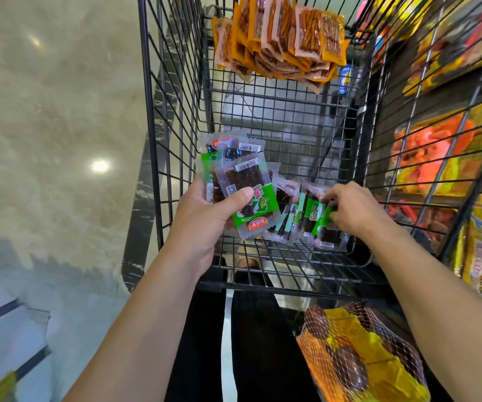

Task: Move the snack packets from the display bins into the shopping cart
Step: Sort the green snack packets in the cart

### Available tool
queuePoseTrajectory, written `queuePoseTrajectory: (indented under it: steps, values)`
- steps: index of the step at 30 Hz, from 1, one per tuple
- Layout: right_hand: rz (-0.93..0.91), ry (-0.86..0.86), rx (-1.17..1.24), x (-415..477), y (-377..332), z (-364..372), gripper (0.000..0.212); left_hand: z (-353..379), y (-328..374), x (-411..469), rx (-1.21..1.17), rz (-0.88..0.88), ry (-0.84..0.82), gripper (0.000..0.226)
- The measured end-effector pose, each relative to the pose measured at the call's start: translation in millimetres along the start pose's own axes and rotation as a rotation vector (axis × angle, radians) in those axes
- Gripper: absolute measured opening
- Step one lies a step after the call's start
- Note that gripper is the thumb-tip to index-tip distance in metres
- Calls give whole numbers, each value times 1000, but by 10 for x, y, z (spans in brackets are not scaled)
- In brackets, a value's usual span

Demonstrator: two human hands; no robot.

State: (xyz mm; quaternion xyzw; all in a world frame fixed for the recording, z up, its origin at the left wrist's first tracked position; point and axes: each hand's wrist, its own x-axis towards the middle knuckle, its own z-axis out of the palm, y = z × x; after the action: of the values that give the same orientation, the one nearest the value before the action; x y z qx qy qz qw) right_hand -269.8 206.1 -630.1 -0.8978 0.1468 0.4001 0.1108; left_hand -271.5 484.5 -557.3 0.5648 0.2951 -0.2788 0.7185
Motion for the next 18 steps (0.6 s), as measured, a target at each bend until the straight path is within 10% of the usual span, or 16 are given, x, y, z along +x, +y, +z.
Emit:
queuePoseTrajectory:
  steps: [7, 18]
  values:
    - [-92, -153, -113, -58, -28, -185, 19, 21, -39, 6, 17, -15, 3, 45]
    - [-148, 117, 914, -808, 2, -519, 18, 112, 324, -285, 53, 20, -23, 43]
